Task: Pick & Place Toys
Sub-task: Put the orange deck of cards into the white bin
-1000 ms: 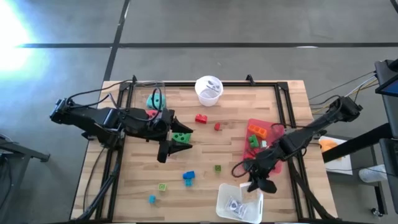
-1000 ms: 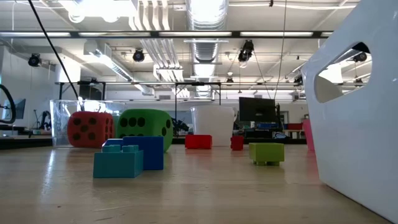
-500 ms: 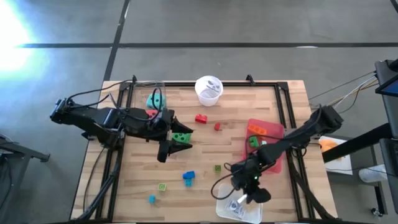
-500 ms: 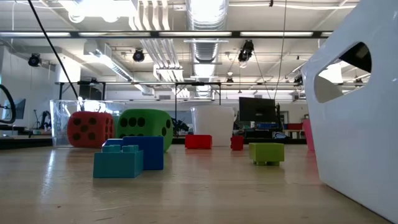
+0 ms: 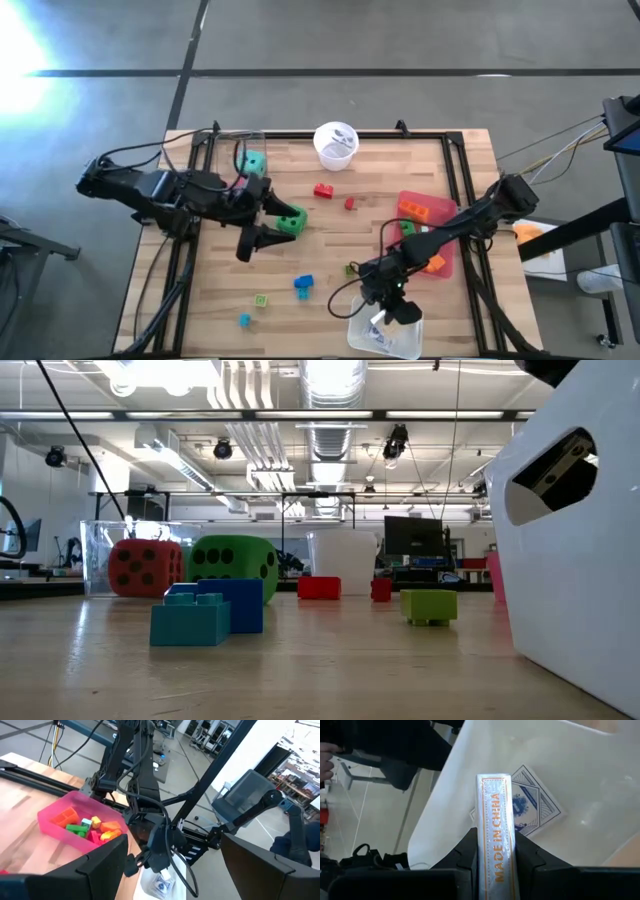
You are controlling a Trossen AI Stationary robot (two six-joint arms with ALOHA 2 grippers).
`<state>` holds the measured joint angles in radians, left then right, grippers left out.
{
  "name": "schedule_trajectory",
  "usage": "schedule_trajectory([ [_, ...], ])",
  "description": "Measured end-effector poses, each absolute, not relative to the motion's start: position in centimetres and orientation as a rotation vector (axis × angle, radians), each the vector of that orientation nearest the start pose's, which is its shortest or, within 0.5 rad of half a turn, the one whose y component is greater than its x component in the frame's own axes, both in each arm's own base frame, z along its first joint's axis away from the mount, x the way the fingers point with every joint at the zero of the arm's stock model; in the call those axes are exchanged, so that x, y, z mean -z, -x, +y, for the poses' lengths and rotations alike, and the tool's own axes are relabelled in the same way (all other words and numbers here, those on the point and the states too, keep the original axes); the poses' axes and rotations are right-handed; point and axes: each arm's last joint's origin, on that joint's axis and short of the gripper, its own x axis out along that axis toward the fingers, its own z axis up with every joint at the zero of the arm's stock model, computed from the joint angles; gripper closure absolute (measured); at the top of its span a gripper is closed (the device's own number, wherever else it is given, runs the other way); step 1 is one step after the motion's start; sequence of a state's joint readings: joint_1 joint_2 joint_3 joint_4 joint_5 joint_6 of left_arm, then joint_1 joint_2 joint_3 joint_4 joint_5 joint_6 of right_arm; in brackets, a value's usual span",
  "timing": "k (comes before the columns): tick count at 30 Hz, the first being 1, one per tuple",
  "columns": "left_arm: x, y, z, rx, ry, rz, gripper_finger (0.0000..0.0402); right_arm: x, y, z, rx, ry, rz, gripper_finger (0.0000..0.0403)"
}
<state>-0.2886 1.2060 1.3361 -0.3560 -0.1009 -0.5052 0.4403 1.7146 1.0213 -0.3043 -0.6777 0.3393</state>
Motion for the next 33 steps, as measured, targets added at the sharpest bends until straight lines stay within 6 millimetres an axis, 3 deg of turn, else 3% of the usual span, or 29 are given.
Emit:
schedule_trajectory([
  [6, -42.9, -23.1, -6.6, 0.134, 0.461, 0.237, 0.0083, -17.7, -29.4, 15.8, -0.834, -0.399, 1.209, 0.0345],
  [23, -42.7, -22.9, -6.5, 0.117, 0.450, 0.258, 0.0082, -17.3, -29.1, 15.6, -0.830, -0.392, 1.217, 0.0345],
  [29, -42.7, -22.9, -6.5, 0.117, 0.451, 0.258, 0.0082, -17.2, -29.2, 15.6, -0.782, -0.375, 1.207, 0.0302],
  [33, -42.7, -22.9, -6.5, 0.118, 0.451, 0.257, 0.0082, -17.2, -29.2, 15.6, -0.779, -0.373, 1.207, 0.0292],
])
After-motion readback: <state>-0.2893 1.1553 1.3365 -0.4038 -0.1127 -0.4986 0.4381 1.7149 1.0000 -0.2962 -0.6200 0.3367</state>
